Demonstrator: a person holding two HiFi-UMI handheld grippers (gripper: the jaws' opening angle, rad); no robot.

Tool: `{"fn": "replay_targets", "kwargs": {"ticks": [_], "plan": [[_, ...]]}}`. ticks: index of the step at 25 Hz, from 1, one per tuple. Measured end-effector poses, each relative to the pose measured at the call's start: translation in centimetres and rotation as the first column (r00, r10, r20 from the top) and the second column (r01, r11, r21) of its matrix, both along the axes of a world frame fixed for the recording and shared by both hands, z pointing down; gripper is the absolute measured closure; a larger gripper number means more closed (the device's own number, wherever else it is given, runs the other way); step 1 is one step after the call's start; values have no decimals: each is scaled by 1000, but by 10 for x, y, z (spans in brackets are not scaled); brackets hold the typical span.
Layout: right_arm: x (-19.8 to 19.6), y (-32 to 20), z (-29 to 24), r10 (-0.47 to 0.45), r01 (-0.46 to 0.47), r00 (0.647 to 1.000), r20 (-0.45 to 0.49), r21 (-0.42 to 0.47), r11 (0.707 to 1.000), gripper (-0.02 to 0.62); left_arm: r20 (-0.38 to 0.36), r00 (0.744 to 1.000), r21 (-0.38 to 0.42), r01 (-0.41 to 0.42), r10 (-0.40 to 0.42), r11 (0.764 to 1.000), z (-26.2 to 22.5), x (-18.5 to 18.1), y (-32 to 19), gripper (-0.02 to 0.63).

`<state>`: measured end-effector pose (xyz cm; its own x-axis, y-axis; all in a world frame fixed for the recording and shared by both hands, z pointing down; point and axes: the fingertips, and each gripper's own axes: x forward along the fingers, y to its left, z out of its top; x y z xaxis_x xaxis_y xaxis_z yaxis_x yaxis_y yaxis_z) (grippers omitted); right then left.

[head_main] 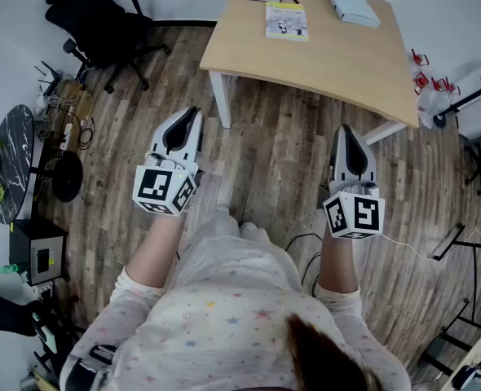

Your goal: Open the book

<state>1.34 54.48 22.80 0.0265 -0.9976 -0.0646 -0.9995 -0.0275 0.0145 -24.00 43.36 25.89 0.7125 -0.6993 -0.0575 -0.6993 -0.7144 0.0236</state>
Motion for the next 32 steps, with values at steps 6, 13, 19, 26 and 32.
{"fn": "replay_targets", "kwargs": {"ticks": [6, 13, 19, 26, 32], "plan": [[-9, 18, -6, -10, 10, 1000, -10, 6, 1000, 594, -7, 1000, 7, -6, 6, 1000, -3, -4, 23, 568], [-21, 28, -5, -53, 53, 997, 47, 6, 999, 570, 1, 1000, 8, 2, -2, 1000, -4, -3, 36, 555], [-25, 27, -1, -63, 64, 994, 93, -1, 998, 391, 23, 1000, -38, 13, -12, 999, 3, -2, 39, 362], [-19, 4, -1, -68, 67, 991, 117, 9, 998, 356, 41, 999, -37, 16, -14, 999, 7, 5, 19, 357], [-5, -36, 2, -49, 51, 993, 108, -8, 999, 356, 26, 1000, -38, 8, -7, 999, 8, 21, -27, 357]]}}
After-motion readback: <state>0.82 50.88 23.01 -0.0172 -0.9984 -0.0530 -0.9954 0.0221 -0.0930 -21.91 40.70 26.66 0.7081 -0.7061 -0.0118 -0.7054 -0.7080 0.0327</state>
